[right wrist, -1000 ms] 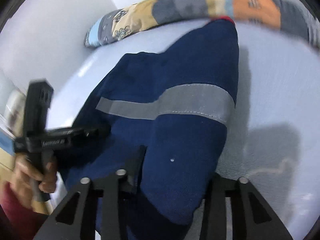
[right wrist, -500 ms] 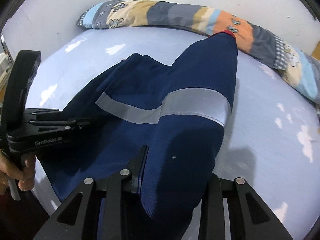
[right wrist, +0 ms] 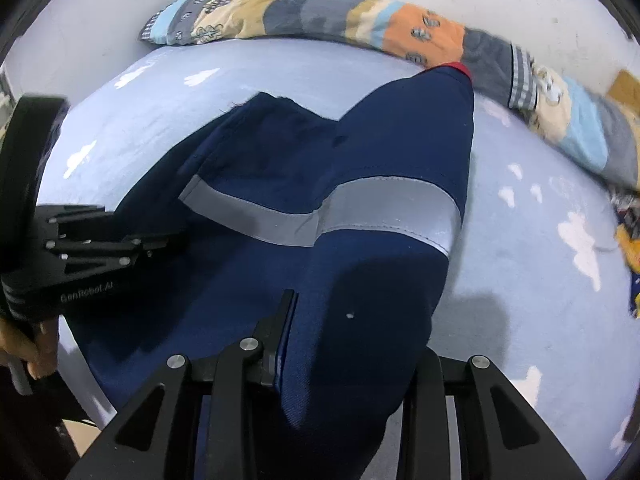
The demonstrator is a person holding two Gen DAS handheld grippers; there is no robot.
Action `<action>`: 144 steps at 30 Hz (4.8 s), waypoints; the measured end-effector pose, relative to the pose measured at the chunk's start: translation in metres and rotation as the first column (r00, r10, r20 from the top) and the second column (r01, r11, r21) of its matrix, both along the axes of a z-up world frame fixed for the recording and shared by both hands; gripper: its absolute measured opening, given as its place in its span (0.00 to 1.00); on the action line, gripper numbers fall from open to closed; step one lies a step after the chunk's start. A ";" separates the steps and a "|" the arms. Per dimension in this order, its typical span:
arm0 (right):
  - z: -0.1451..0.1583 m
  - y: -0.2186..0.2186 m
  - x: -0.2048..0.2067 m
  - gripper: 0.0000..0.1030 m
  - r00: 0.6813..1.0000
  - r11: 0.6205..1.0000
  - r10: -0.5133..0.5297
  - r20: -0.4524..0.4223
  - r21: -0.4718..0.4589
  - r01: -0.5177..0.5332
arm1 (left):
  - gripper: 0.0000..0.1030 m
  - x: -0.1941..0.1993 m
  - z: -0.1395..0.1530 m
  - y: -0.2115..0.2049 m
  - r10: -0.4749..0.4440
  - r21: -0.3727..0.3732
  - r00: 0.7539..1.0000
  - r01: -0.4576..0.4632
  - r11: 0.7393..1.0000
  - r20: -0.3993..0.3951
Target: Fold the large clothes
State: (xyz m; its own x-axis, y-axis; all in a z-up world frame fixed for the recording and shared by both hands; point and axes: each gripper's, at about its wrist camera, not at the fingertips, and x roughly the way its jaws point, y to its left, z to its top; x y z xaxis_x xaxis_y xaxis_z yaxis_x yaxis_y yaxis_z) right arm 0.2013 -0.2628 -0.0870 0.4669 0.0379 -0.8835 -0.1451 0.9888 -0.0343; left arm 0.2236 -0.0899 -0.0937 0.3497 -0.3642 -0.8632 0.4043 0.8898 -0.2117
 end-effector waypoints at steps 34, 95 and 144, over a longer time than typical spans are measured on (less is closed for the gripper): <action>0.012 0.040 -0.115 0.53 0.975 0.934 -0.100 0.196 -0.320 0.160 | 0.60 -0.091 0.036 0.008 0.011 0.117 0.966 -0.043 0.992 0.257; 0.022 -0.055 0.017 0.15 0.953 0.946 -0.290 0.087 0.177 0.272 | 0.61 0.022 0.029 -0.028 0.025 0.120 0.968 -0.057 0.991 0.250; -0.017 0.028 -0.142 0.45 0.964 0.966 -0.251 0.082 0.085 0.244 | 0.78 -0.126 -0.002 0.008 0.073 0.160 0.947 -0.128 0.979 0.313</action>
